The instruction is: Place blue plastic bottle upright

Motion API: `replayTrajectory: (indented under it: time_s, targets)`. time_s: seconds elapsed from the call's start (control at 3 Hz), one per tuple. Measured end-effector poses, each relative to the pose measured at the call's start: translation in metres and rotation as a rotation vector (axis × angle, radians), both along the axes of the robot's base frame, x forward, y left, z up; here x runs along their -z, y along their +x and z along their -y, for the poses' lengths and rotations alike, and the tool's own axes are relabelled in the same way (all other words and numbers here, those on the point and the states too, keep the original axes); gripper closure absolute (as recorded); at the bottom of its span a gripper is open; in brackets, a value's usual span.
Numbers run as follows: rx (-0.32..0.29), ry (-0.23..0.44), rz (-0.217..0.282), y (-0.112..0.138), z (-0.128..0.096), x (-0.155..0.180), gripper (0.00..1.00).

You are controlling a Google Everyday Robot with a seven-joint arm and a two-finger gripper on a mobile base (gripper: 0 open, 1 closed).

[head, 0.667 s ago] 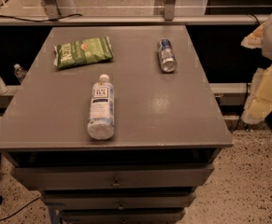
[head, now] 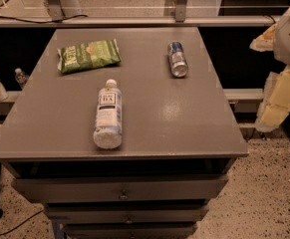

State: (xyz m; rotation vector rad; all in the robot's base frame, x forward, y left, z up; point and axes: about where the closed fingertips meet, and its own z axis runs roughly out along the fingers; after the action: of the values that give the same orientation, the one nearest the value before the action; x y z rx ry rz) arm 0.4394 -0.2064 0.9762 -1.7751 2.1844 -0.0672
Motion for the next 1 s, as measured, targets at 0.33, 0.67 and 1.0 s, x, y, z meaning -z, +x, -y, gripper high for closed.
replayTrajectory:
  time_s: [0.33, 0.67, 1.0]
  targets:
    - [-0.178, 0.061, -0.019, -0.005, -0.036, 0.004, 0.00]
    - [-0.447, 0.093, -0.003, -0.004, -0.086, 0.005, 0.00]
    - [-0.521, 0.081, 0.026, -0.003, -0.091, 0.003, 0.00]
